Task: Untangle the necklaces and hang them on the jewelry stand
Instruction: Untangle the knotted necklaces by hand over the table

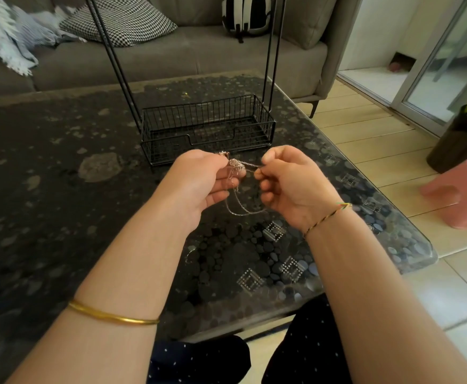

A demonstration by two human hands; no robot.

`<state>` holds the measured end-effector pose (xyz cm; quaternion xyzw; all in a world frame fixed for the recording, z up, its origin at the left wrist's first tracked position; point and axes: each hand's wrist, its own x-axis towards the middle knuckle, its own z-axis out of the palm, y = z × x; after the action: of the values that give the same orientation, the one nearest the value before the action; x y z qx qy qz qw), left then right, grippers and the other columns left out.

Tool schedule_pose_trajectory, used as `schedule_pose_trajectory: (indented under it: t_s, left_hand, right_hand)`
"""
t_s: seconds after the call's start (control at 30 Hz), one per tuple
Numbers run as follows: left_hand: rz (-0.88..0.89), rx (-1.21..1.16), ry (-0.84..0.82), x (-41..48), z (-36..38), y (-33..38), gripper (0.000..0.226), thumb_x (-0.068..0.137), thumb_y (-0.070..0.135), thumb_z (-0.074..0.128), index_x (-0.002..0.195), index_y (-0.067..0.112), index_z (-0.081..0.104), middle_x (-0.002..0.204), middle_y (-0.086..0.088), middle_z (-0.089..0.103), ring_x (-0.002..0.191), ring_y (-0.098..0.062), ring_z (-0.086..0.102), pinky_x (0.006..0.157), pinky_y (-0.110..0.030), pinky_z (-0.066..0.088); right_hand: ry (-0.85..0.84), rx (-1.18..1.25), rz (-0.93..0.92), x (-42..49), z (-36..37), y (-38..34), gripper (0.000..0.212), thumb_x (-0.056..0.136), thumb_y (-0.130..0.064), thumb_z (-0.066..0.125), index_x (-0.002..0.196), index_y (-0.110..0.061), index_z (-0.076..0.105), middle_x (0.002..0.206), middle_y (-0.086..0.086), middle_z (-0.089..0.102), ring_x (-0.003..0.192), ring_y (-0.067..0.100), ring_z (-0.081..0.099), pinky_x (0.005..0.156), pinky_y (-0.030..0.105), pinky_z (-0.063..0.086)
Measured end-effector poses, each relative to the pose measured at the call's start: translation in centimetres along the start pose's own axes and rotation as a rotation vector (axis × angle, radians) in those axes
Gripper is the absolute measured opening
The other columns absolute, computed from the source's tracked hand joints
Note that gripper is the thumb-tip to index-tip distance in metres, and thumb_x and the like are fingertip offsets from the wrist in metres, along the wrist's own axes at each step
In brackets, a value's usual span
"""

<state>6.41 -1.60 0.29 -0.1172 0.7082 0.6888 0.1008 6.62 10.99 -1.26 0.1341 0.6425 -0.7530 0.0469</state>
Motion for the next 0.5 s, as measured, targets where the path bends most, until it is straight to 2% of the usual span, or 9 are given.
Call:
schedule_pose_trajectory:
  t_s: [0.2,0.37,0.5]
  left_hand:
    - [0.048,-0.005,0.066,-0.13,0.27,0.04,0.014,0.096,0.013,0.048,0.087,0.017,0.057,0.075,0.003,0.066,0.064,-0.008,0.057,0.069,-0.026,0.05]
    - [0.061,0.016,0.085,-0.09,0.17,-0.03,0.01,0.095,0.013,0.05,0.091,0.018,0.058,0.08,0.001,0.067,0.065,-0.008,0.054,0.067,-0.025,0.05]
    - [0.059,0.021,0.109,0.06,0.11,-0.1,0.008,0.094,0.014,0.052,0.09,0.018,0.058,0.077,0.002,0.062,0.066,-0.008,0.055,0.066,-0.024,0.051]
  right_hand:
    - [0.059,-0.247,-0.165,-0.07,0.28,0.31,0.035,0.086,0.005,0.038,0.066,-0.014,0.06,0.059,-0.002,0.049,0.046,0.006,0.04,0.04,0.015,0.036]
    - [0.157,-0.519,-0.345,-0.01,0.39,0.36,0.035,0.081,0.002,0.042,0.062,-0.02,0.061,0.061,-0.002,0.056,0.056,0.015,0.049,0.056,0.032,0.048]
    - [0.173,-0.626,-0.422,-0.07,0.56,0.46,0.031,0.081,0.001,0.044,0.067,-0.018,0.064,0.058,-0.004,0.054,0.051,0.012,0.047,0.053,0.026,0.045]
